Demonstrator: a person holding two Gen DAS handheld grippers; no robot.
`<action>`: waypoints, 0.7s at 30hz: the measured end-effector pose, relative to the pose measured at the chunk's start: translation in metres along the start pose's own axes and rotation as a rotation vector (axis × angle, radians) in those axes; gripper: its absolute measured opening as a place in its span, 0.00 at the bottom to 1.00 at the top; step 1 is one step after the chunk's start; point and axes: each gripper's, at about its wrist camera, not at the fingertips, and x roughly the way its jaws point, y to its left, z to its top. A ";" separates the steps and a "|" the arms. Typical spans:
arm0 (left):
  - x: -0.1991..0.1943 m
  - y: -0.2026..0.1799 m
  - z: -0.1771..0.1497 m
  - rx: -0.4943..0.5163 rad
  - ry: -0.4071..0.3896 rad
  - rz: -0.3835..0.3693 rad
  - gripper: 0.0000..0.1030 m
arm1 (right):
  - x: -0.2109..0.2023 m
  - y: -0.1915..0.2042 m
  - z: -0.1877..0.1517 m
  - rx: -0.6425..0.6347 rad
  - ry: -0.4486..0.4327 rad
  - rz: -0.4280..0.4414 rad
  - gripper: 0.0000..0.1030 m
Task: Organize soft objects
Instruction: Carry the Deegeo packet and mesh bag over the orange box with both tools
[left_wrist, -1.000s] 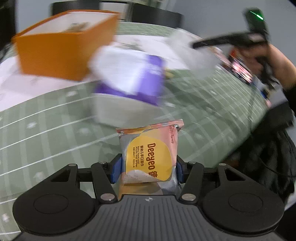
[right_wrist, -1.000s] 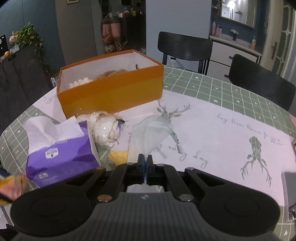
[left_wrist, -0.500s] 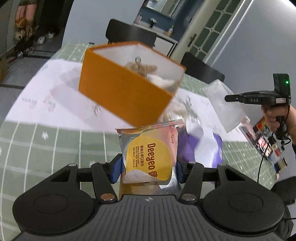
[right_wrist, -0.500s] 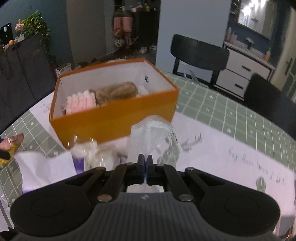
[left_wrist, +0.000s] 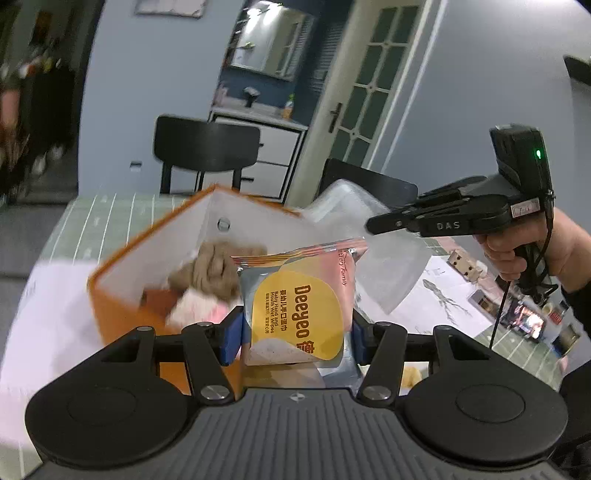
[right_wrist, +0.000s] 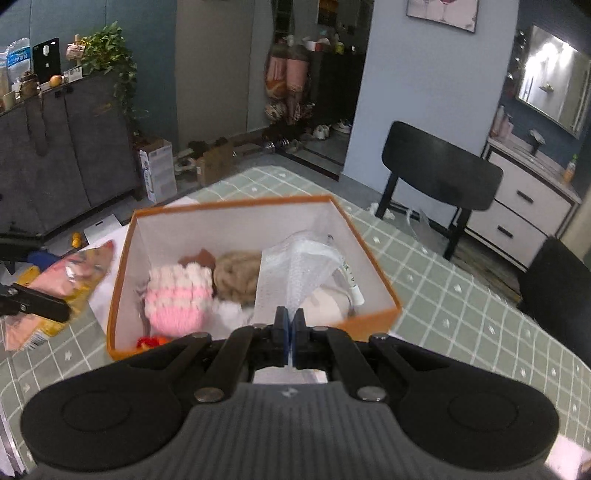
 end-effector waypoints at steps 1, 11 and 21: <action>0.007 -0.001 0.006 0.015 0.004 0.006 0.62 | 0.004 0.000 0.005 -0.002 -0.005 0.003 0.00; 0.085 0.008 0.034 0.044 0.105 0.061 0.62 | 0.033 -0.009 0.043 -0.042 -0.052 -0.068 0.00; 0.135 -0.005 0.027 0.181 0.261 0.094 0.62 | 0.075 -0.007 0.063 -0.114 -0.065 -0.089 0.00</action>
